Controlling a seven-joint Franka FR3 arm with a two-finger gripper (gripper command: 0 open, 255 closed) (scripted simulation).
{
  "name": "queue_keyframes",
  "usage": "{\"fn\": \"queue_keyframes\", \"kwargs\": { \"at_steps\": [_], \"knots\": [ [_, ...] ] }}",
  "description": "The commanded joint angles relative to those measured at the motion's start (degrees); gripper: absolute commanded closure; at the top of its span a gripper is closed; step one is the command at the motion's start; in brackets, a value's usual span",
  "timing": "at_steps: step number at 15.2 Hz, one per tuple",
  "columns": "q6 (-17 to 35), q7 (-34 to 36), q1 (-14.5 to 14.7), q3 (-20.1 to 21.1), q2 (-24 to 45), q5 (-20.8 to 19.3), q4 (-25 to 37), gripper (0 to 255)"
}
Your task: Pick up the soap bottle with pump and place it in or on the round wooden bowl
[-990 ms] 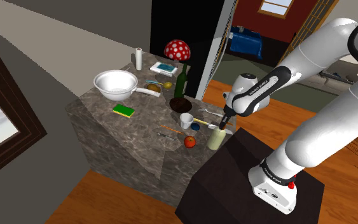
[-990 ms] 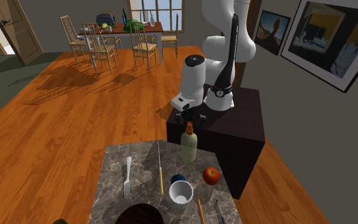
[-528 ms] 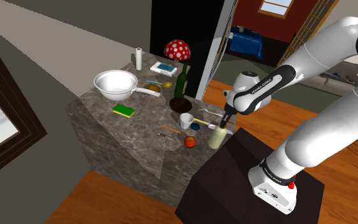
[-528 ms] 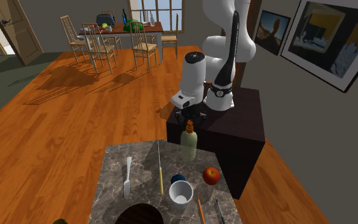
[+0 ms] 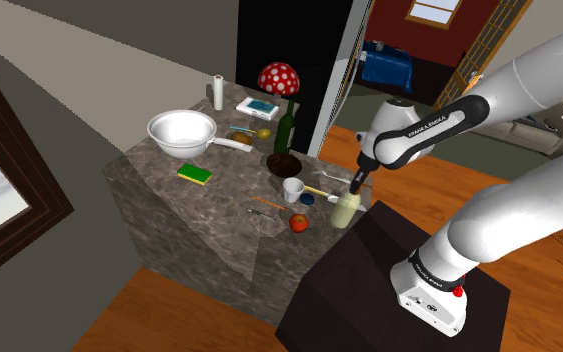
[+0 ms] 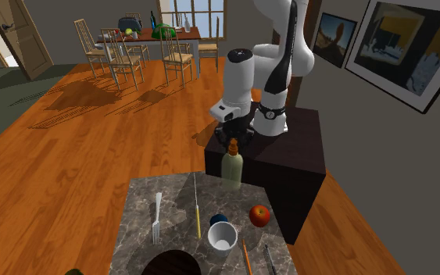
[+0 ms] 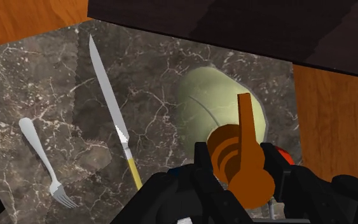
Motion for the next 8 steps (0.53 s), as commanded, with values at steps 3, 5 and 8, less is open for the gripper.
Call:
{"fn": "queue_keyframes", "kwargs": {
  "at_steps": [3,5,8],
  "knots": [
    [-5.0,0.3,-0.2,0.5,-4.4,-0.1,0.6,255],
    [-7.4,0.3,-0.2,0.6,-6.3,-0.1,1.0,255],
    [-10.8,0.3,-0.3,0.9,-9.0,-0.1,1.8,255]
  ]
}}
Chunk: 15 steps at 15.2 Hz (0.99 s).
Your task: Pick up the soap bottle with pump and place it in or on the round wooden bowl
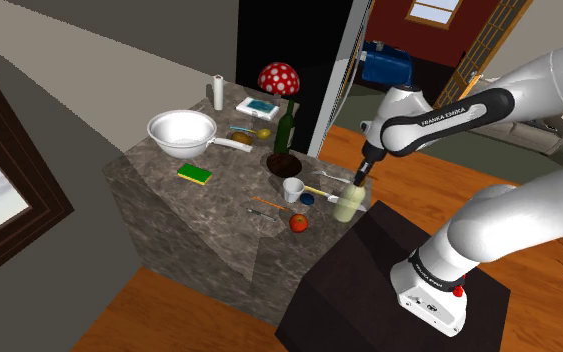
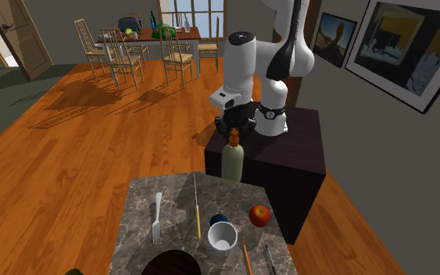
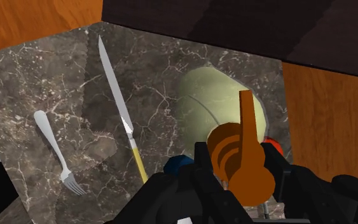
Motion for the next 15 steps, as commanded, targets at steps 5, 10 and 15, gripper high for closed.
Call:
{"fn": "queue_keyframes", "kwargs": {
  "at_steps": [5,10,15],
  "knots": [
    [-5.6,-0.1,0.4,0.4,-1.8,0.6,3.8,255],
    [-6.8,-1.1,2.3,0.0,8.8,3.1,15.6,255],
    [-9.6,-2.4,3.4,-0.3,18.5,5.6,28.1,255]
  ]
}}
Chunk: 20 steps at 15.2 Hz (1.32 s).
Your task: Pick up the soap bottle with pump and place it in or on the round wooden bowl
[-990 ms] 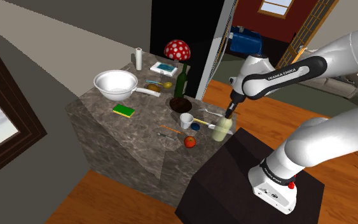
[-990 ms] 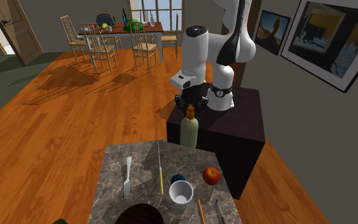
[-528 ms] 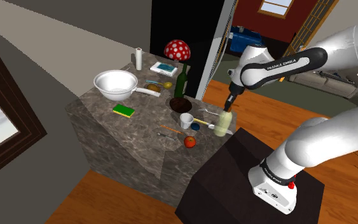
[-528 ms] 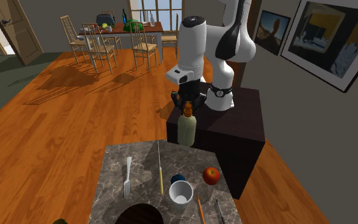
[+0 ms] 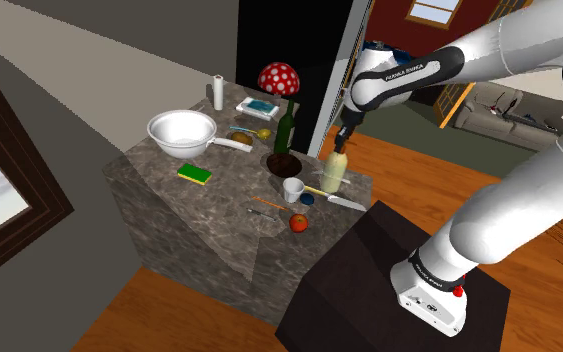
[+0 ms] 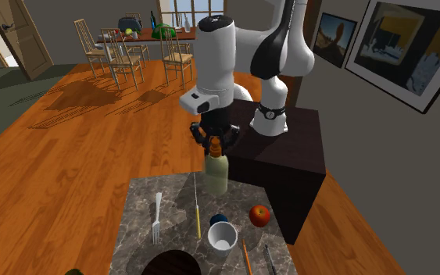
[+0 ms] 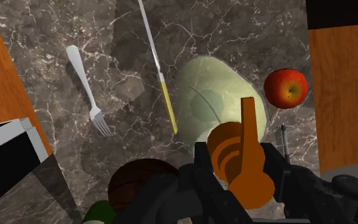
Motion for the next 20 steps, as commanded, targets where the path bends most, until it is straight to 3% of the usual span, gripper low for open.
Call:
{"fn": "queue_keyframes", "kwargs": {
  "at_steps": [1,13,17,20],
  "knots": [
    [-1.4,-0.3,0.4,0.1,3.5,1.0,4.9,255],
    [-14.5,-2.8,-0.5,0.5,27.1,6.0,41.2,255],
    [-21.2,-3.1,-1.7,1.0,36.6,7.3,57.3,255],
    [-28.0,-3.0,-3.0,1.4,45.6,8.2,73.1,255]
  ]
}}
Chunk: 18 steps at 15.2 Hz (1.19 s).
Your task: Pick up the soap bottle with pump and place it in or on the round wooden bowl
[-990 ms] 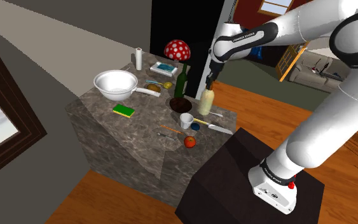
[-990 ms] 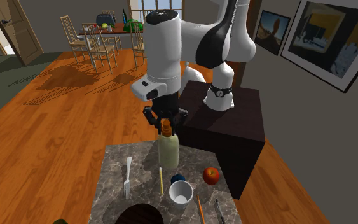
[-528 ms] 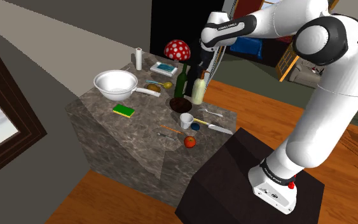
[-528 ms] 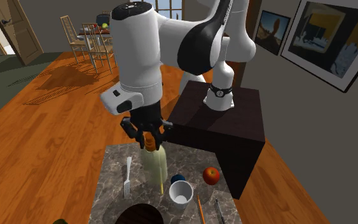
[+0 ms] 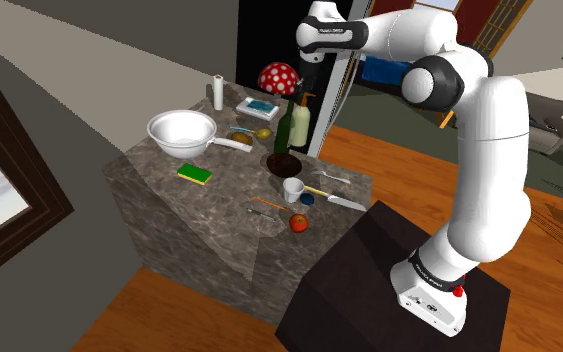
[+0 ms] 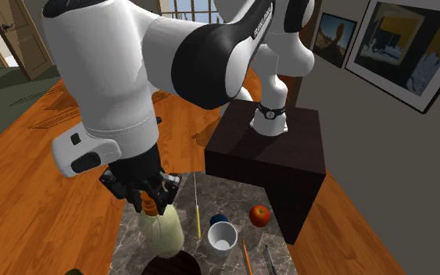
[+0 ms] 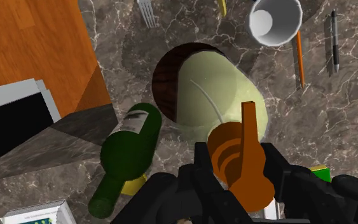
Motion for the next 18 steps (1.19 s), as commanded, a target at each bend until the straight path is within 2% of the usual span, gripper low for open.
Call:
{"fn": "queue_keyframes", "kwargs": {
  "at_steps": [1,18],
  "knots": [
    [-5.1,0.1,-1.0,0.3,6.5,0.6,11.6,255],
    [6.6,-0.2,-0.6,0.6,8.6,1.0,1.9,255]
  ]
}}
